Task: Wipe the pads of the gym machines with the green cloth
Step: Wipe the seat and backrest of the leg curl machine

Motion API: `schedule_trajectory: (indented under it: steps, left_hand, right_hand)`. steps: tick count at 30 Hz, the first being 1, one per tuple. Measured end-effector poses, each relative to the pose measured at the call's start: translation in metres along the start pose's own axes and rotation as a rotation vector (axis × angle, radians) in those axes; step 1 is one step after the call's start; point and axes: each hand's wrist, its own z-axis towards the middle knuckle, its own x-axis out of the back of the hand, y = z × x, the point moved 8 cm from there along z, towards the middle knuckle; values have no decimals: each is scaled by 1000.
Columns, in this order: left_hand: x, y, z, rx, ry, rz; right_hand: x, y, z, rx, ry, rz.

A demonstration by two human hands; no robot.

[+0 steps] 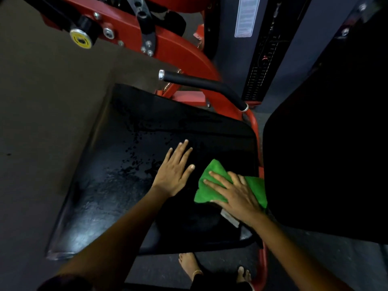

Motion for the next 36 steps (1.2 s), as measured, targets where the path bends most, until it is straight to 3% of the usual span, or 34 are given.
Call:
schedule_trajectory:
  steps: [1, 3, 5, 6, 10, 11, 15, 18, 23, 27, 29, 31, 34, 36]
  left_hand:
    - [-1, 2, -1, -27, -7, 43]
    - [-2, 4, -2, -42, 0, 95]
    - [-1, 6, -1, -35, 20, 124]
    - [0, 7, -1, -35, 28, 144]
    - [-2, 7, -1, -32, -8, 190]
    - [-4, 6, -2, -26, -22, 207]
    - [-8, 7, 1, -37, -51, 310]
    - [-13, 12, 4, -83, -53, 356]
    - [-16, 28, 12, -160, -4, 387]
    - [-28, 37, 31, -104, -57, 352]
    - [-34, 35, 34, -73, -85, 338]
    - [-35, 32, 32, -52, -94, 320]
    - [-33, 32, 31, -45, -99, 303]
    - [-34, 33, 30, -40, -114, 288]
  right_hand:
    - [1, 16, 3, -125, 15, -10]
    - [-2, 45, 16, -556, 25, 37]
    - [-4, 44, 34, -767, 25, 74]
    - [-4, 37, 40, -744, 37, 61]
    - [-1, 10, 9, -344, -19, 31]
    - [0, 19, -4, -367, -9, 24]
    - [-6, 79, 6, -795, 62, 175]
    - [-15, 88, 35, -1029, -1, 274]
    - [0, 63, 16, -652, -42, 132]
    - [-10, 108, 19, -1081, 58, 469]
    - [-13, 120, 43, -1195, -3, 418]
    - [-12, 120, 62, -1129, -79, 343]
    - [-7, 96, 57, -877, -110, 200]
    - [-3, 88, 32, -924, -71, 239]
